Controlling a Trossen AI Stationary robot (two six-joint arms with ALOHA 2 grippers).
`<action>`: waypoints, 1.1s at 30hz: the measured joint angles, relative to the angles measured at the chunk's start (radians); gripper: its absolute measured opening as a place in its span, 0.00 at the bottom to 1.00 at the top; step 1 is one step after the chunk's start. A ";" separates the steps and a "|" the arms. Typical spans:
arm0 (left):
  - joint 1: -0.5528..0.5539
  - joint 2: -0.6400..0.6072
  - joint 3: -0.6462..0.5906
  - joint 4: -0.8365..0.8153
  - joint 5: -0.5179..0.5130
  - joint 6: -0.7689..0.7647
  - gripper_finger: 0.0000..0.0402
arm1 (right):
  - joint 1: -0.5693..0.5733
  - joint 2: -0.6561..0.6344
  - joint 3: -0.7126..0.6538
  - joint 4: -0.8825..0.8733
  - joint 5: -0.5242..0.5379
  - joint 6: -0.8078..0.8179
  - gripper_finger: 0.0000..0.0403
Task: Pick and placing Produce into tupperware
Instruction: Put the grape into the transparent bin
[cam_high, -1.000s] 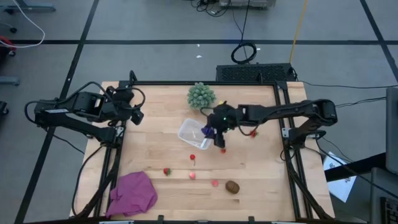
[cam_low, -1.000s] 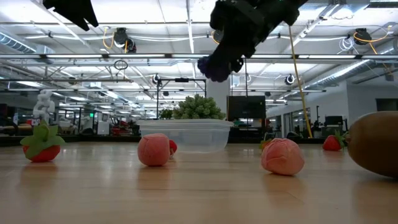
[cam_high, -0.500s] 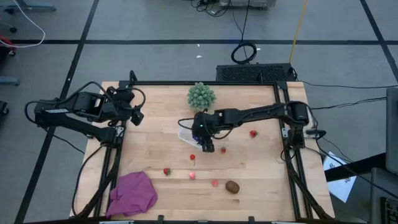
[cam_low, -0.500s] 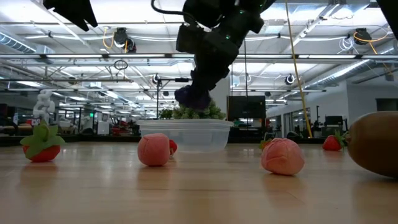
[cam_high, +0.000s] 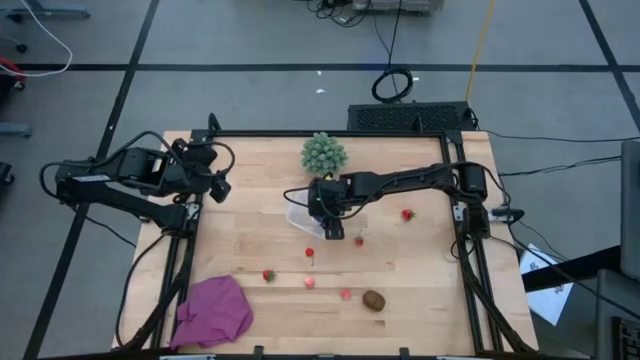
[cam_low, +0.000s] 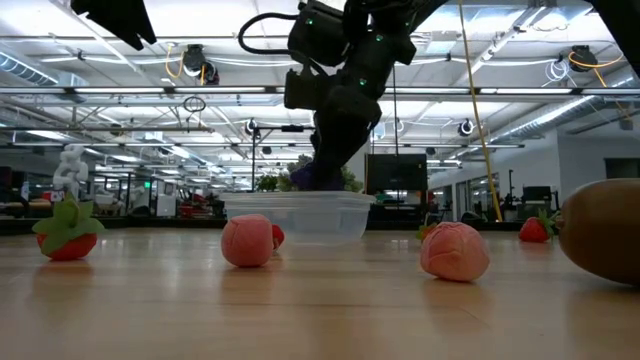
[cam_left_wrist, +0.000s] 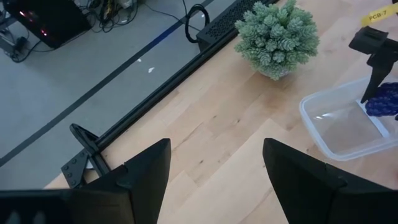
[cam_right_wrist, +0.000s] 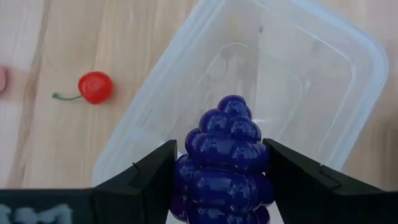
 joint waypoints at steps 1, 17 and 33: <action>0.000 0.000 0.000 0.000 0.000 0.000 0.64 | 0.000 0.000 0.000 -0.007 0.000 0.000 0.53; 0.000 0.000 0.000 0.000 0.001 0.000 0.64 | 0.007 0.015 -0.002 0.002 -0.028 0.014 0.53; 0.000 0.000 0.000 0.000 0.003 0.000 0.64 | 0.014 0.049 -0.005 0.013 -0.026 0.003 0.53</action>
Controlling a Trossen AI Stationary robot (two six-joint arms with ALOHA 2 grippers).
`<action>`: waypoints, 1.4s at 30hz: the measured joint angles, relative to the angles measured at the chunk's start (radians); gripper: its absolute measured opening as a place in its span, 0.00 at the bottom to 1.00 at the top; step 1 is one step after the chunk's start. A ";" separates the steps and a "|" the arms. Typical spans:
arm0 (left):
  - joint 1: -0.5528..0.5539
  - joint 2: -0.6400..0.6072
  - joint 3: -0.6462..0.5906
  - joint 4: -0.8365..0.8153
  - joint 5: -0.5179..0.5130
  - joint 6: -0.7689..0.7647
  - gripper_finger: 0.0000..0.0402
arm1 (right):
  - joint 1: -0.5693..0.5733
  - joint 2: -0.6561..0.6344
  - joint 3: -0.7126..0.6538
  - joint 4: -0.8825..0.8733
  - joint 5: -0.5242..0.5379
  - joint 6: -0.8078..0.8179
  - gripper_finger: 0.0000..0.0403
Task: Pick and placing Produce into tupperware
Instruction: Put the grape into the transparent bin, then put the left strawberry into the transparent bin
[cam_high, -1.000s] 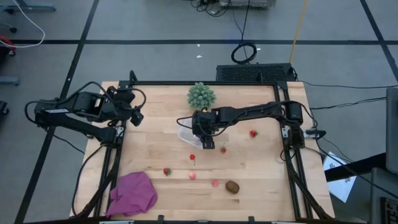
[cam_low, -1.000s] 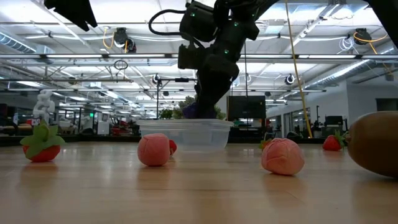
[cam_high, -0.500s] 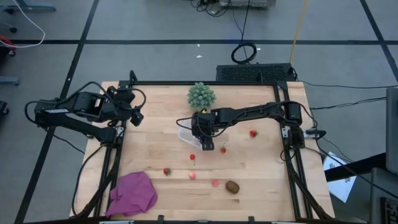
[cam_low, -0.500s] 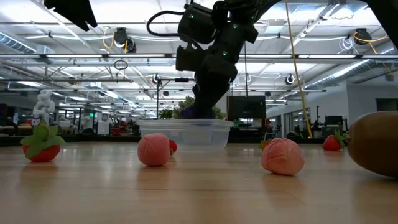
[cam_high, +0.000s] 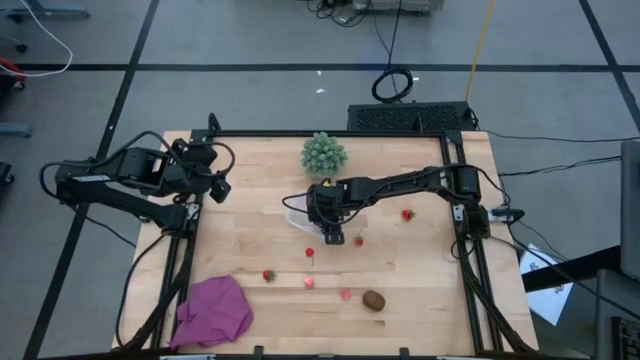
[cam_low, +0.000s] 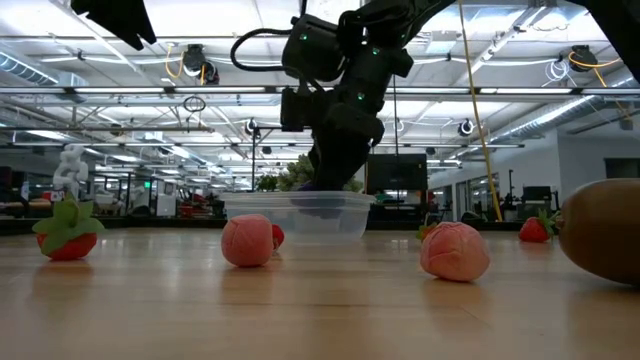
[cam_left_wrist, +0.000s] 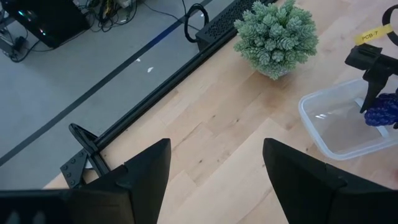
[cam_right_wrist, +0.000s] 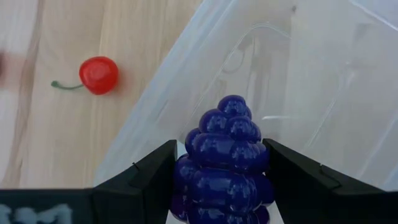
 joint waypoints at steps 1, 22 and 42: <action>0.000 0.000 0.000 0.000 0.000 0.000 0.64 | 0.000 0.000 0.000 0.000 0.000 0.001 0.53; 0.000 0.000 0.000 0.000 0.000 0.000 0.64 | 0.000 0.000 0.000 0.016 0.002 -0.001 0.70; -0.001 0.007 0.000 0.000 0.103 -0.009 0.64 | 0.130 -0.146 0.182 -0.268 0.349 -0.054 0.70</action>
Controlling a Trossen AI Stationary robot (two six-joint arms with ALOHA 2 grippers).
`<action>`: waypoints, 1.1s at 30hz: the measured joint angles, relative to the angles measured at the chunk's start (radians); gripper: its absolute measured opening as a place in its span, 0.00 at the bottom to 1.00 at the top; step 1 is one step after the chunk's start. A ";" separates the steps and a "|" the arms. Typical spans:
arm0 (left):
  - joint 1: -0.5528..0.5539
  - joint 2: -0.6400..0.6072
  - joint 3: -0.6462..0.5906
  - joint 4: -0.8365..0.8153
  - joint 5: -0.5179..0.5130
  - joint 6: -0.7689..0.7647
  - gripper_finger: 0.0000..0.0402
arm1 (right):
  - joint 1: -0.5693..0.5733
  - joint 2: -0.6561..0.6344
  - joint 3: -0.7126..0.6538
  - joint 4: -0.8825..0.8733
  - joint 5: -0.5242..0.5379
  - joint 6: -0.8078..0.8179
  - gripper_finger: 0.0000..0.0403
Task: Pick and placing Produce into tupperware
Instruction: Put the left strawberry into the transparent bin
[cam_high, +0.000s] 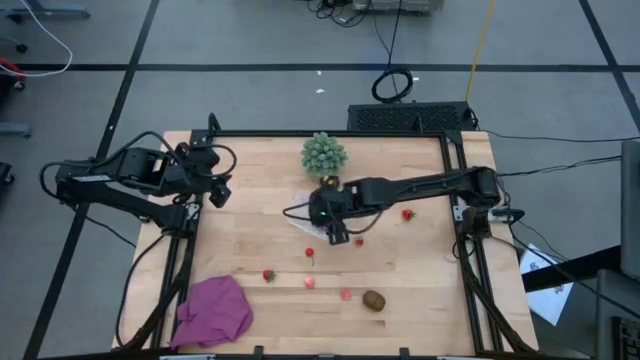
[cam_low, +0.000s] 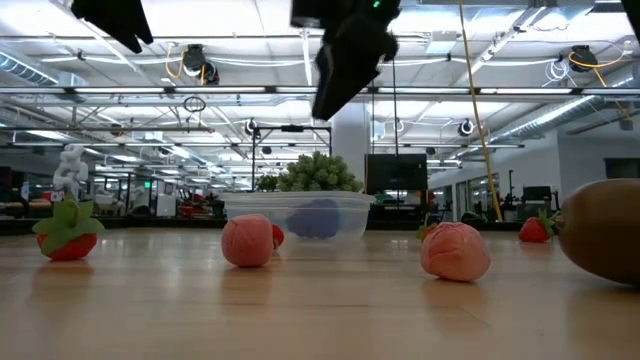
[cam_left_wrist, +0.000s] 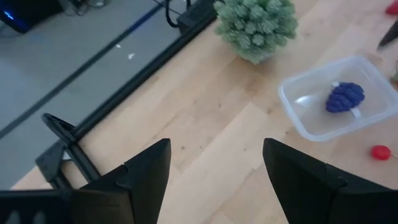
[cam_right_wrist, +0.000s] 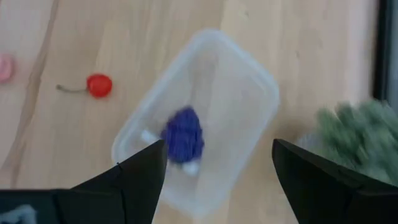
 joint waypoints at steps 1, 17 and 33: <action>-0.002 0.005 0.000 0.000 0.005 -0.006 0.64 | 0.011 -0.017 0.000 -0.030 0.014 0.036 0.70; -0.160 0.323 -0.099 0.246 0.406 -0.085 0.64 | 0.132 -0.110 0.000 -0.381 0.015 0.417 0.70; -0.568 0.531 -0.100 0.368 0.433 -0.431 0.64 | 0.123 -0.110 -0.001 -0.377 0.017 0.394 0.70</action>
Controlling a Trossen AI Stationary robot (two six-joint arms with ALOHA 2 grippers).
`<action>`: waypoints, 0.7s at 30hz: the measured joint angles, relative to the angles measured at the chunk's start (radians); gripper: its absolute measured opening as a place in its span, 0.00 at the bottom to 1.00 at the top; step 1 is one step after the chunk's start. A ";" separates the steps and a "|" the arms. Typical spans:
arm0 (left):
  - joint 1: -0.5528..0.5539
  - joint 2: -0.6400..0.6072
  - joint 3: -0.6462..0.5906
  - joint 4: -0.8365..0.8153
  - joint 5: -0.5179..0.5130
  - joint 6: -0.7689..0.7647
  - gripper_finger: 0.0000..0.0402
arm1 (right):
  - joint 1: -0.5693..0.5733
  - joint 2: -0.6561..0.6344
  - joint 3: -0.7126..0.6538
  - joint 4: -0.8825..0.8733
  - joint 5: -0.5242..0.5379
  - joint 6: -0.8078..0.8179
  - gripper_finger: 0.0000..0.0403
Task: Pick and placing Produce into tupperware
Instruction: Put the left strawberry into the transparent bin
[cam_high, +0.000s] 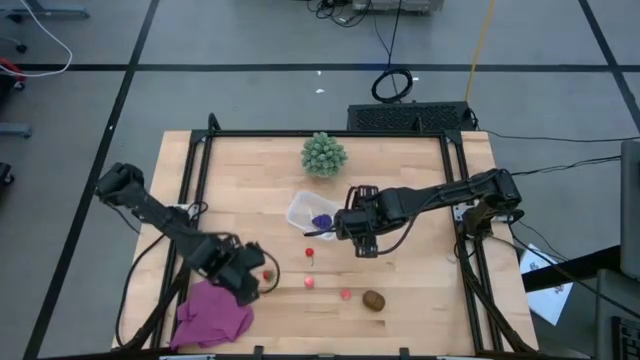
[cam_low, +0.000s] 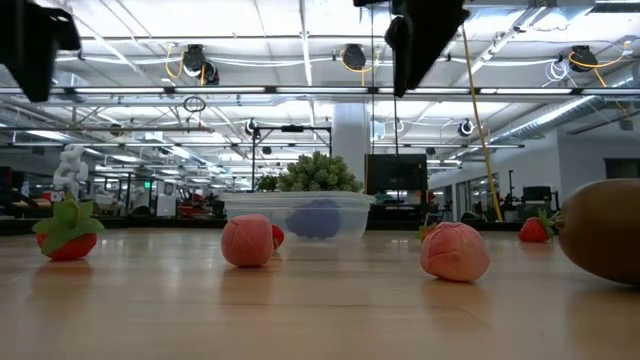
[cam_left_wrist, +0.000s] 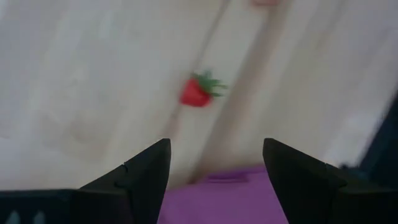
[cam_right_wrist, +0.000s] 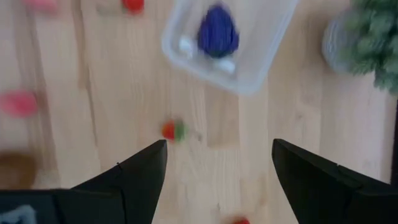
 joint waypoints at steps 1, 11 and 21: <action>-0.014 0.007 0.000 0.025 -0.003 -0.030 0.64 | -0.006 0.000 0.000 0.030 0.001 -0.002 0.70; -0.019 0.145 0.000 0.052 -0.015 -0.198 0.64 | -0.119 0.000 0.000 0.239 0.004 -0.029 0.70; 0.074 0.269 0.000 0.067 -0.017 0.001 0.64 | -0.217 -0.026 0.000 0.238 0.001 -0.034 0.70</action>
